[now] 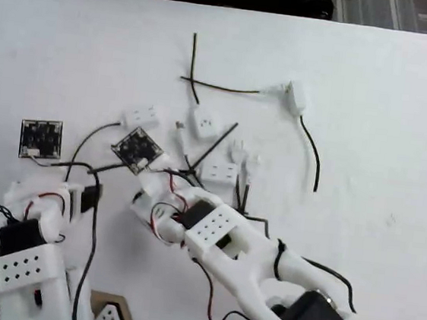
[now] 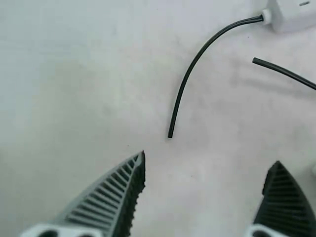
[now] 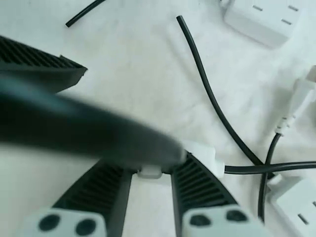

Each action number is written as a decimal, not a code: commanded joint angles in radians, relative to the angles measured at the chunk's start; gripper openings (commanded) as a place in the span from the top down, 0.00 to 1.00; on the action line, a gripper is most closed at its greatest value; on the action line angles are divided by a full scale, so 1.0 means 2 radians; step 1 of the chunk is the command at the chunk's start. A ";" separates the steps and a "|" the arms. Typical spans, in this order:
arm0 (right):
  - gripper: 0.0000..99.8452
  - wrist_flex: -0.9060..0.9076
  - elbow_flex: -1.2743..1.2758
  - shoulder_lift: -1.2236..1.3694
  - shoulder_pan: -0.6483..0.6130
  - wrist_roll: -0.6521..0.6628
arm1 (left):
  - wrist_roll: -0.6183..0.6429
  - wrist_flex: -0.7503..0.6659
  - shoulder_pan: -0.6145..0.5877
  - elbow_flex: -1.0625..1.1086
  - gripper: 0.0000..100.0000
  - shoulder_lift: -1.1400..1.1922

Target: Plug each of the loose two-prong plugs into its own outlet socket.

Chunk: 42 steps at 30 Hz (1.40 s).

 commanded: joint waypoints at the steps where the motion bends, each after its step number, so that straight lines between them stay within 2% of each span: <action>1: 0.98 -0.015 -0.024 0.017 0.000 -0.001 | 0.003 -0.002 -0.006 -0.002 0.63 -0.008; 13: 0.98 -0.010 -0.006 0.033 0.000 0.003 | 0.002 -0.004 -0.006 0.003 0.63 -0.010; 19: 0.98 0.018 -0.015 0.000 0.001 0.040 | 0.001 -0.005 -0.006 0.005 0.63 -0.010; 21: 0.95 0.050 -0.025 -0.026 0.001 0.041 | 0.001 -0.005 -0.006 0.005 0.63 -0.010; 25: 0.80 0.145 -0.054 -0.081 0.012 0.042 | 0.001 -0.005 -0.006 0.005 0.63 -0.010; 29: 0.72 0.239 -0.096 -0.097 0.045 0.107 | 0.001 -0.005 -0.006 0.005 0.63 -0.010; 36: 0.71 0.300 -0.114 -0.096 0.082 0.261 | 0.001 -0.005 -0.006 0.005 0.63 -0.010; 42: 0.71 0.344 -0.118 -0.102 0.094 0.277 | 0.000 -0.005 -0.006 0.005 0.63 -0.010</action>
